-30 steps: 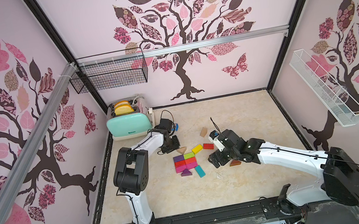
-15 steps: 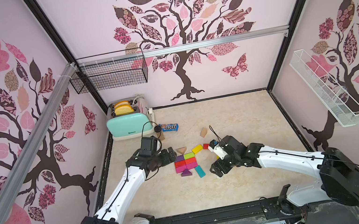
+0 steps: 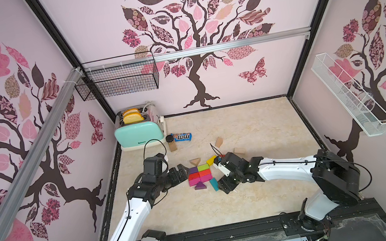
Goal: Assemble a piece of candy with building blocks
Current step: Move the building block to the center of the board.
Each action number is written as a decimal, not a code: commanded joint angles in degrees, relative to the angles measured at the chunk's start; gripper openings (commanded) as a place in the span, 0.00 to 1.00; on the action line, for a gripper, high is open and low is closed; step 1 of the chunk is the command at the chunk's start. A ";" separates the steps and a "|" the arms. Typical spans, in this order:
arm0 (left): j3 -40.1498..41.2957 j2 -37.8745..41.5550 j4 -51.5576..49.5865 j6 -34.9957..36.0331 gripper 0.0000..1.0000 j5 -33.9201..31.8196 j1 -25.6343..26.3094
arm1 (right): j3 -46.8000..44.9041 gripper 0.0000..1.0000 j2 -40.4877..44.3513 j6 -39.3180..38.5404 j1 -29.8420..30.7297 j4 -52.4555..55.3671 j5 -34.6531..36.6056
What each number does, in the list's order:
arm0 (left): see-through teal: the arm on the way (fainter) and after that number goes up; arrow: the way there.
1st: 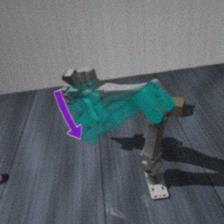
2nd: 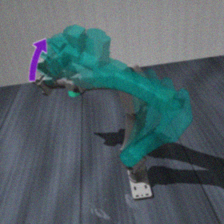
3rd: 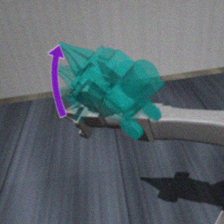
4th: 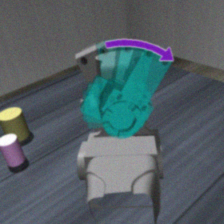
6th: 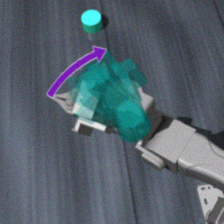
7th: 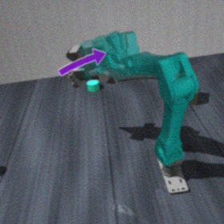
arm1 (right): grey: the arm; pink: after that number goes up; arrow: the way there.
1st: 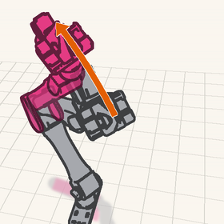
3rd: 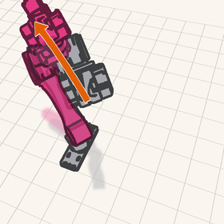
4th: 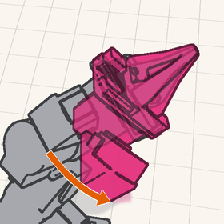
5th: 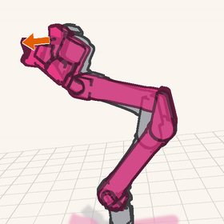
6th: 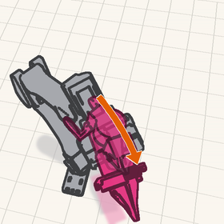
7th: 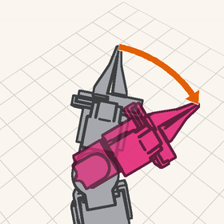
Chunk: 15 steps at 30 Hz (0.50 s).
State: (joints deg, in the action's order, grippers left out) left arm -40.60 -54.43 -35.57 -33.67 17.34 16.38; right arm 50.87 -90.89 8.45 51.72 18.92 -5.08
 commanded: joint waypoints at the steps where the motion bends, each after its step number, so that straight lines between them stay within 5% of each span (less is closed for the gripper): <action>1: 1.46 1.00 2.18 -1.94 0.98 1.64 -0.30 | 1.88 0.79 -1.42 1.17 0.59 -1.77 1.36; 10: 1.41 2.13 1.36 -2.72 0.98 0.87 -0.33 | 4.97 0.76 -5.72 1.45 3.01 -2.85 0.46; 15: 1.82 3.43 0.89 -3.07 0.98 0.81 -0.46 | 5.29 0.66 -7.02 1.77 3.17 -2.23 2.37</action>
State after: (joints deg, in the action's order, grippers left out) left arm -39.22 -52.16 -34.98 -36.29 18.26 16.29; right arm 54.76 -97.32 9.61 54.76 16.67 -4.38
